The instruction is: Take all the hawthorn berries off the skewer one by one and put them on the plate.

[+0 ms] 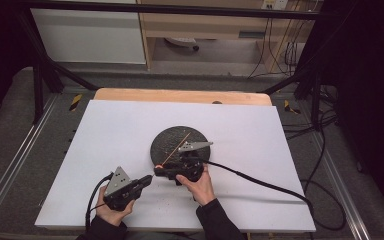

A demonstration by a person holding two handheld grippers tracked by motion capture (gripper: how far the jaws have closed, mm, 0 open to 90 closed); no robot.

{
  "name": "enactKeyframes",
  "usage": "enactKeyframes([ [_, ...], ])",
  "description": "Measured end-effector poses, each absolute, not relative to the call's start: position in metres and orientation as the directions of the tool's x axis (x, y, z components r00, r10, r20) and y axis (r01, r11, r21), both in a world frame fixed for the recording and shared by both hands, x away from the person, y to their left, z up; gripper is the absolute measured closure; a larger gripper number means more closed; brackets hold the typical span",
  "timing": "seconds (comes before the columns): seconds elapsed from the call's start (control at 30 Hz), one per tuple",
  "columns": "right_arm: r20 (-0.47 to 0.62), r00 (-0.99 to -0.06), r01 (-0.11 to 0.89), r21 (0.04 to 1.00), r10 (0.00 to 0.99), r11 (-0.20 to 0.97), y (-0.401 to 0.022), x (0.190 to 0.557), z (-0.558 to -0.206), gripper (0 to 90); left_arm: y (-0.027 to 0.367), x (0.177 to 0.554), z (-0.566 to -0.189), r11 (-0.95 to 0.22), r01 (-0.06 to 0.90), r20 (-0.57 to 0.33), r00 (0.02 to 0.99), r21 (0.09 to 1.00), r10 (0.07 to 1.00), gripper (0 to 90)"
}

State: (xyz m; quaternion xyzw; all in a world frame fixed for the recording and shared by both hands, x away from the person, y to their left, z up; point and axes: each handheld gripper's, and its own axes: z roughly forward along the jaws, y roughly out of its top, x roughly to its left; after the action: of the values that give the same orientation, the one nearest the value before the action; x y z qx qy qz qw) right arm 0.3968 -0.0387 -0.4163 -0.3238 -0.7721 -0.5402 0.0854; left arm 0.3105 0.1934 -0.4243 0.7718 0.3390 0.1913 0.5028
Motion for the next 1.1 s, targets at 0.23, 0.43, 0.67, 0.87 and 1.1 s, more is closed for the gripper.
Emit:
enactKeyframes([
  [0.23, 0.460, -0.773, 0.582, 0.788, 0.438, 0.200, -0.044, 0.401, -0.407, 62.1, 0.195, 0.310, -0.423, -0.257, 0.325, -0.047, 0.697, 0.910, 0.716, 88.3],
  [0.43, 0.441, -0.768, 0.573, 0.797, 0.465, 0.190, -0.051, 0.406, -0.398, 62.2, 0.196, 0.309, -0.422, -0.251, 0.319, -0.047, 0.698, 0.914, 0.715, 88.3],
  [0.67, 0.431, -0.758, 0.567, 0.806, 0.490, 0.168, -0.060, 0.415, -0.387, 62.5, 0.197, 0.309, -0.421, -0.246, 0.312, -0.046, 0.698, 0.918, 0.715, 88.3],
  [0.87, 0.421, -0.742, 0.564, 0.813, 0.521, 0.147, -0.071, 0.424, -0.374, 62.6, 0.198, 0.308, -0.420, -0.242, 0.307, -0.046, 0.699, 0.920, 0.714, 88.3],
  [1.1, 0.409, -0.726, 0.561, 0.817, 0.553, 0.132, -0.081, 0.433, -0.362, 62.7, 0.198, 0.308, -0.420, -0.240, 0.307, -0.046, 0.699, 0.921, 0.714, 88.3],
])
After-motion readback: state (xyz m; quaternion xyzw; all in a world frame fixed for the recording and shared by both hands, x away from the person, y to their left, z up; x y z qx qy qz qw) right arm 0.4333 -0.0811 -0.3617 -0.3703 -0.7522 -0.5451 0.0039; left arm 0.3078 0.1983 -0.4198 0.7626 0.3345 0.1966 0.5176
